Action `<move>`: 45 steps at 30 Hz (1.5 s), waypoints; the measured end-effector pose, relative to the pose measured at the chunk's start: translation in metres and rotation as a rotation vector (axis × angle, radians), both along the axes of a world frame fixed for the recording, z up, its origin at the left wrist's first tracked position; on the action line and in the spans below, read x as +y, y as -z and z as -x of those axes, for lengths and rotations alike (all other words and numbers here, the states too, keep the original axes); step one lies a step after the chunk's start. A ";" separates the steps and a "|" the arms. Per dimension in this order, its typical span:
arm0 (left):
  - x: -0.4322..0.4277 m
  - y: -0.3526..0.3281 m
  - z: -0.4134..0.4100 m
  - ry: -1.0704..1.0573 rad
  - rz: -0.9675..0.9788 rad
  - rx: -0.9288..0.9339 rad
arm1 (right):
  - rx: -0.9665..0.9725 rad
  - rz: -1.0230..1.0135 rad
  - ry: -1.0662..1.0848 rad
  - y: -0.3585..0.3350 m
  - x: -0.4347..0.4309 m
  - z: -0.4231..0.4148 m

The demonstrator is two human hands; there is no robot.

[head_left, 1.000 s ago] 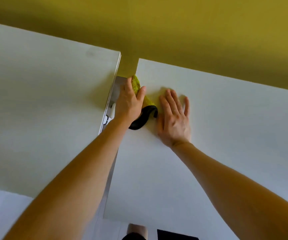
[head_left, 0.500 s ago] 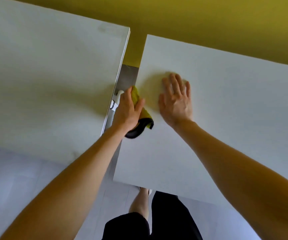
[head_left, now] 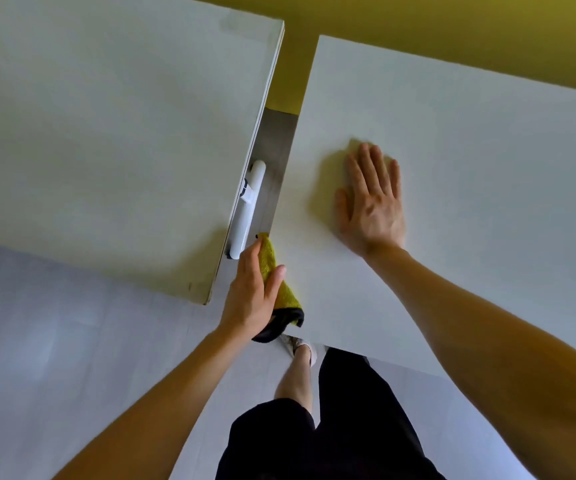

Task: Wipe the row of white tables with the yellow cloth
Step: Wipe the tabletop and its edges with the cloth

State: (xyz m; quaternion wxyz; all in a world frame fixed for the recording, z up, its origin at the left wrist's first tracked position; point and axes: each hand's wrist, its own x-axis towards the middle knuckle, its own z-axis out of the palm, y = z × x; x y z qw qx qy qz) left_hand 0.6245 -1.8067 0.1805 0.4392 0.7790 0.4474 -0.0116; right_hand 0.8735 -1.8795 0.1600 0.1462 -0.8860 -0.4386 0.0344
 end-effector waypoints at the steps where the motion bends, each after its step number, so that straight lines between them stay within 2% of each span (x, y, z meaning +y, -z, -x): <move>1: 0.014 0.002 -0.026 -0.019 -0.021 -0.022 | -0.001 -0.003 0.000 -0.001 0.001 -0.001; 4: 0.063 0.009 -0.108 -0.040 -0.053 -0.095 | -0.017 -0.015 0.010 0.000 0.000 -0.001; 6: 0.074 0.013 -0.128 -0.033 -0.074 -0.135 | -0.021 -0.022 0.021 0.000 0.000 -0.001; 12: 0.005 0.000 -0.008 -0.020 0.003 -0.006 | -0.006 -0.002 -0.004 -0.004 0.001 -0.002; 15: -0.007 -0.007 0.016 0.012 0.038 0.059 | -0.001 0.020 -0.015 -0.010 0.005 -0.006; 18: 0.028 0.001 -0.045 -0.023 0.011 0.038 | -0.036 -0.050 -0.073 -0.019 0.019 -0.040; 22: 0.106 0.017 -0.164 -0.028 -0.016 -0.067 | -0.074 0.018 -0.050 -0.014 0.029 -0.091; 24: 0.110 0.021 -0.175 -0.013 -0.022 -0.097 | -0.051 0.003 -0.034 -0.007 0.029 -0.096; 32: -0.002 -0.002 0.001 -0.016 0.046 0.071 | -0.010 0.019 -0.052 -0.016 0.029 -0.093; 36: -0.013 -0.001 0.020 -0.013 0.054 0.114 | -0.002 0.011 -0.047 -0.013 0.026 -0.095; 40: 0.019 0.001 -0.037 -0.042 0.025 0.095 | -0.025 0.015 -0.046 -0.007 0.025 -0.096; 45: 0.112 0.020 -0.183 -0.026 -0.125 -0.035 | -0.034 -0.040 -0.043 0.000 0.025 -0.096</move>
